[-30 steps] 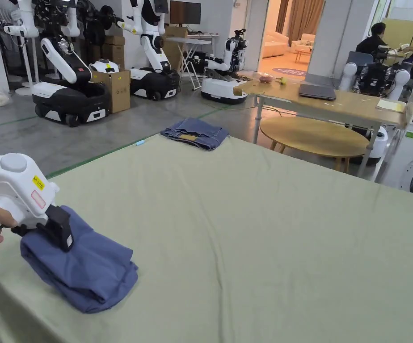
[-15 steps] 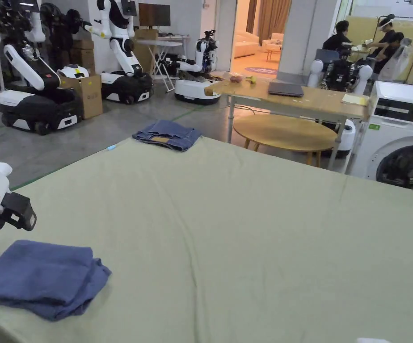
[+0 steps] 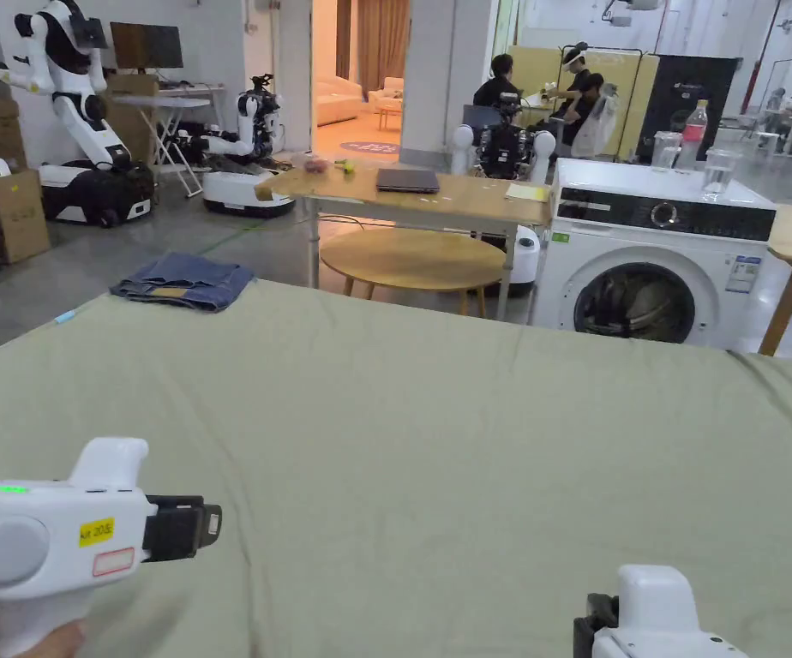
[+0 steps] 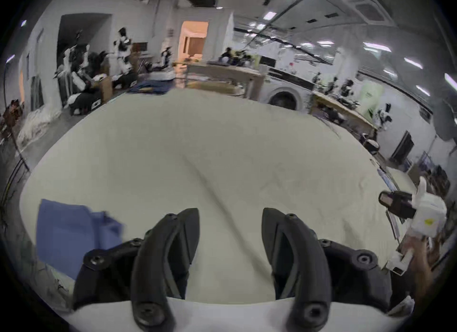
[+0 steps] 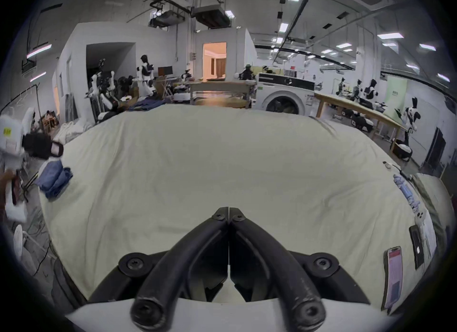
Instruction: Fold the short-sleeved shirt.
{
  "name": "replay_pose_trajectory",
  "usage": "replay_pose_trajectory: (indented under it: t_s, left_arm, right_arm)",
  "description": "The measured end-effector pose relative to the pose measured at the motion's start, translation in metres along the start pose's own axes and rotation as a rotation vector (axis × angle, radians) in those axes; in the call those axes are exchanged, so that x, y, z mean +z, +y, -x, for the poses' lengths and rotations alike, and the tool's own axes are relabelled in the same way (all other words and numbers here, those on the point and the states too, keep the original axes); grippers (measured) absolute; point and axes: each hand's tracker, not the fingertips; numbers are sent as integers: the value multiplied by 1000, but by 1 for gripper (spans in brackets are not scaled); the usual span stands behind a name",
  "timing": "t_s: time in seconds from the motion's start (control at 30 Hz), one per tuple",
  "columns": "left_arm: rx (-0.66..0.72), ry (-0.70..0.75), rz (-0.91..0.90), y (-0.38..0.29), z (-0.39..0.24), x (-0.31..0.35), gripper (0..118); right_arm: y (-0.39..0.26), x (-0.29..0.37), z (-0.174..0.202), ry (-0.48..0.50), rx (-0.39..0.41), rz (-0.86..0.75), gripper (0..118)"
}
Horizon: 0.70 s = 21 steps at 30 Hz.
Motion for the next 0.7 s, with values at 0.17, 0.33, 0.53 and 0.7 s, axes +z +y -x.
replay_pose_trajectory:
  t_s: [0.17, 0.33, 0.53, 0.7]
  left_arm:
    - [-40, -7, -136, -11, -73, -20, 29]
    - [-61, 19, -243, -13, -117, -23, 9]
    - [-97, 76, -345, -19, -142, -21, 0]
    - [-94, 132, -419, -21, -146, -15, 0]
  right_arm:
    - [13, 8, -15, -46, -25, -62, 0]
    - [25, 20, -23, -79, -42, -139, 0]
    - [26, 26, -26, -104, -60, -227, 0]
    - [21, 26, -22, -118, -82, -274, 0]
